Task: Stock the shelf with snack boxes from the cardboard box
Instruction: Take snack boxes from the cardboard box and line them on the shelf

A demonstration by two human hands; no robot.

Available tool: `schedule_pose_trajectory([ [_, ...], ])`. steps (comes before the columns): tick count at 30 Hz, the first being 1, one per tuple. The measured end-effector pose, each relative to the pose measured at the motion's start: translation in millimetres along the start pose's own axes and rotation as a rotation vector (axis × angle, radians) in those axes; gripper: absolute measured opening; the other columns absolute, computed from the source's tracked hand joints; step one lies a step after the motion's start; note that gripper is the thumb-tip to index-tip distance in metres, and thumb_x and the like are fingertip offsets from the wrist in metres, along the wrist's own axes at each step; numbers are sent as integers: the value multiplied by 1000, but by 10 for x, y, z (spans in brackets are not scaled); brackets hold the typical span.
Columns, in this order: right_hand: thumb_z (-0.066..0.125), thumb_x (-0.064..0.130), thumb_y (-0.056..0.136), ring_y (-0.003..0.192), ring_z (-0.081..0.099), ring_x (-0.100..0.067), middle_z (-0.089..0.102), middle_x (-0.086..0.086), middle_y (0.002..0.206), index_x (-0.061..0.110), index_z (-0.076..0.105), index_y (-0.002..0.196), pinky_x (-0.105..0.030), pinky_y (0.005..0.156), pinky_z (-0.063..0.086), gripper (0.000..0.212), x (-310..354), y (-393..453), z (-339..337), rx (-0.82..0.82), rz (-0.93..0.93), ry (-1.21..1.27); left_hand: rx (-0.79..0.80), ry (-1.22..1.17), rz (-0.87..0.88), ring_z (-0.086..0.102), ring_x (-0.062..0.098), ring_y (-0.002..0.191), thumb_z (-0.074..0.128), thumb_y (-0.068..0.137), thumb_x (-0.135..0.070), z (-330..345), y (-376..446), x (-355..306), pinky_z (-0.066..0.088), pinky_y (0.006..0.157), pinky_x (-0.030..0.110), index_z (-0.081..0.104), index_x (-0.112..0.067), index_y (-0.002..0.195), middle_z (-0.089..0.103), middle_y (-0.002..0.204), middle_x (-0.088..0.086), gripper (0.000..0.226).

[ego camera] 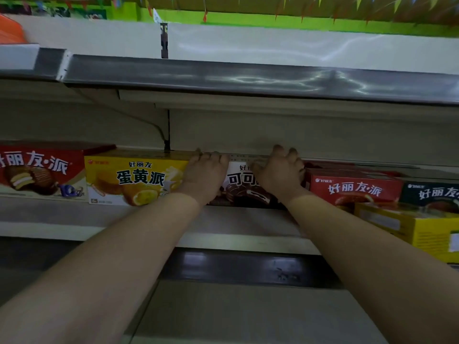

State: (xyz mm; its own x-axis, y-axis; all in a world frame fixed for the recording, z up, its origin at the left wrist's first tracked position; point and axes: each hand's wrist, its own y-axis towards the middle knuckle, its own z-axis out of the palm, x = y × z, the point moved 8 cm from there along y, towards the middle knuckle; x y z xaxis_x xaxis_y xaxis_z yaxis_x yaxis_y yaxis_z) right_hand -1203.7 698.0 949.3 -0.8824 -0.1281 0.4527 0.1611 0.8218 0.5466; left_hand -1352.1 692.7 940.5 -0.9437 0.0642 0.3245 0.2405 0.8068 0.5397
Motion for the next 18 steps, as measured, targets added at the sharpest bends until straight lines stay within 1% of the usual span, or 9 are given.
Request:
schedule_pose_trajectory([
  [3, 57, 49, 89, 139, 14, -47, 13, -32, 151, 2, 26, 144, -50, 113, 17, 79, -80, 48, 58, 26, 70, 55, -18, 37, 5, 51, 30, 119, 67, 83, -19, 8, -3, 35, 11, 118, 47, 37, -7, 134, 52, 129, 12, 61],
  [4, 56, 49, 90, 140, 11, -47, 9, -33, 152, 2, 24, 145, -50, 115, 14, 79, -94, 69, 50, 33, 76, 64, -30, 44, 5, 52, 29, 116, 66, 83, -18, 6, -6, 46, 9, 119, 48, 38, -7, 133, 53, 127, 11, 59],
  [5, 54, 49, 91, 140, 12, -47, 10, -33, 152, 1, 25, 144, -49, 115, 14, 78, -123, 113, 22, 27, 94, 76, -36, 53, 4, 53, 28, 115, 67, 83, -19, 1, -4, 59, 7, 119, 49, 38, -7, 134, 54, 126, 11, 60],
  [6, 53, 49, 92, 138, 17, -46, 16, -31, 151, 0, 28, 142, -48, 114, 17, 74, -192, 160, -6, 21, 130, 87, -31, 60, 2, 52, 28, 116, 68, 82, -21, 3, -7, 67, 6, 119, 49, 37, -7, 134, 54, 126, 10, 62],
  [9, 52, 44, 92, 129, 37, -42, 39, -24, 140, 0, 38, 134, -44, 107, 33, 63, -428, 274, -9, 46, 257, 179, -15, 54, 5, 52, 27, 116, 71, 81, -23, 15, 13, 72, 4, 118, 51, 37, -7, 134, 53, 126, 9, 65],
  [13, 60, 34, 91, 123, 48, -35, 47, -20, 136, -3, 38, 136, -38, 101, 41, 62, -529, 305, 97, 74, 349, 501, -7, 38, 12, 53, 26, 115, 75, 78, -29, 23, 45, 101, 5, 118, 51, 38, -9, 132, 54, 125, 7, 68],
  [15, 64, 34, 90, 103, 59, -30, 57, -15, 124, -3, 41, 135, -35, 87, 51, 63, -611, 291, 157, 91, 457, 746, -10, 37, 9, 53, 26, 116, 76, 77, -30, 36, 55, 110, 6, 118, 51, 38, -9, 131, 55, 124, 7, 69],
  [16, 65, 35, 89, 93, 60, -27, 59, -11, 116, -3, 44, 133, -31, 80, 51, 62, -676, 264, 187, 101, 529, 861, -10, 37, 5, 54, 26, 116, 76, 77, -30, 40, 56, 117, 7, 117, 52, 38, -10, 132, 55, 124, 7, 70],
  [18, 65, 41, 88, 87, 55, -24, 57, -8, 106, 2, 47, 129, -29, 77, 45, 59, -806, 212, 263, 133, 630, 970, -9, 32, -13, 54, 26, 116, 76, 77, -29, 36, 47, 125, 9, 117, 54, 37, -11, 132, 57, 124, 7, 70],
])
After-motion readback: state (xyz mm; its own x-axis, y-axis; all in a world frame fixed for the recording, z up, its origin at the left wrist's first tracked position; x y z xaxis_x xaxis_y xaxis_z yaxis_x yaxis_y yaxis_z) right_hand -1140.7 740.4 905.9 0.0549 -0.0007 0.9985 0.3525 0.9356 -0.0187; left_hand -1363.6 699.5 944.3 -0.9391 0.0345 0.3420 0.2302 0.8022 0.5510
